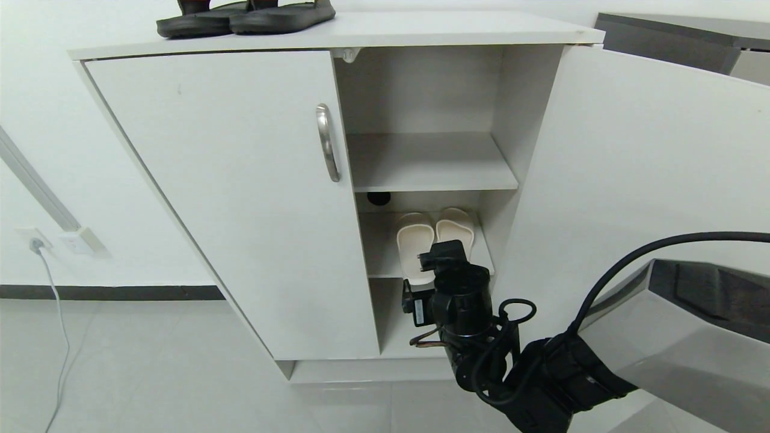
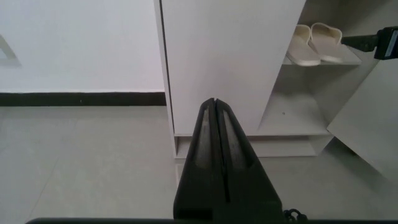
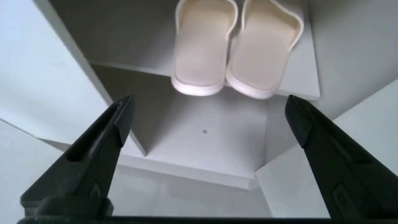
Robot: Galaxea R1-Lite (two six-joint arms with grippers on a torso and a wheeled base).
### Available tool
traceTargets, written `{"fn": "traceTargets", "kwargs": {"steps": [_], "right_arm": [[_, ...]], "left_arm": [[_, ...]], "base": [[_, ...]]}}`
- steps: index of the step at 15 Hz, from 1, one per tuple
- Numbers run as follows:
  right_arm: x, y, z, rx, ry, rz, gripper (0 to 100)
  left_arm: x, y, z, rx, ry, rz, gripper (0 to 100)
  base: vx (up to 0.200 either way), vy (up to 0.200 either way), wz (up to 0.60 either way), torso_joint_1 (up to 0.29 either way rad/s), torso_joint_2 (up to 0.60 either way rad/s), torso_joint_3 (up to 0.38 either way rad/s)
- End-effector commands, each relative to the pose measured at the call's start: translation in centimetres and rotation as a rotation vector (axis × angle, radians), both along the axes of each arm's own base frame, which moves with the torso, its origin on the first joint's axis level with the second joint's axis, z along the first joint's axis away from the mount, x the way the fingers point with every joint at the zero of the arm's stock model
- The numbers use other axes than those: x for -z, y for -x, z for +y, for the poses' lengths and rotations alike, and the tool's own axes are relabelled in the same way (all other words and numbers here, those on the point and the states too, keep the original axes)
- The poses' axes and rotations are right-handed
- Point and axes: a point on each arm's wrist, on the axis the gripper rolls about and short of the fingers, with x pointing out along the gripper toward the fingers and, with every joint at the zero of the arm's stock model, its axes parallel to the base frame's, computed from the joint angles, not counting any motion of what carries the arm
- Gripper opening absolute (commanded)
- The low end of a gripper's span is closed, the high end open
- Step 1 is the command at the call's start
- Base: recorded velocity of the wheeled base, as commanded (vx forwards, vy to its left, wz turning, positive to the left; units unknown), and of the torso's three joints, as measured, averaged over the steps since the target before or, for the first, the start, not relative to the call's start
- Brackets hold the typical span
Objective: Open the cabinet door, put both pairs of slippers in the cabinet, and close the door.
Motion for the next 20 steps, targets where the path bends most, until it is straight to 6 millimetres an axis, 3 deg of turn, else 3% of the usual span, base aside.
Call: {"fn": "traceTargets", "kwargs": {"steps": [1, 20], "right_arm": [[-0.28, 0.21, -0.12, -0.002, -0.002, -0.002, 100], [-0.02, 0.3, -0.26, 0.006, 0.012, 0.003, 100]], "left_arm": [[0.0, -0.01, 0.0, 0.0, 0.0, 0.001, 0], [0.0, -0.01, 0.0, 0.0, 0.0, 0.001, 0]], "base": [[0.0, 0.0, 0.0, 0.0, 0.0, 0.0], [0.0, 0.0, 0.0, 0.001, 0.0, 0.088]]}}
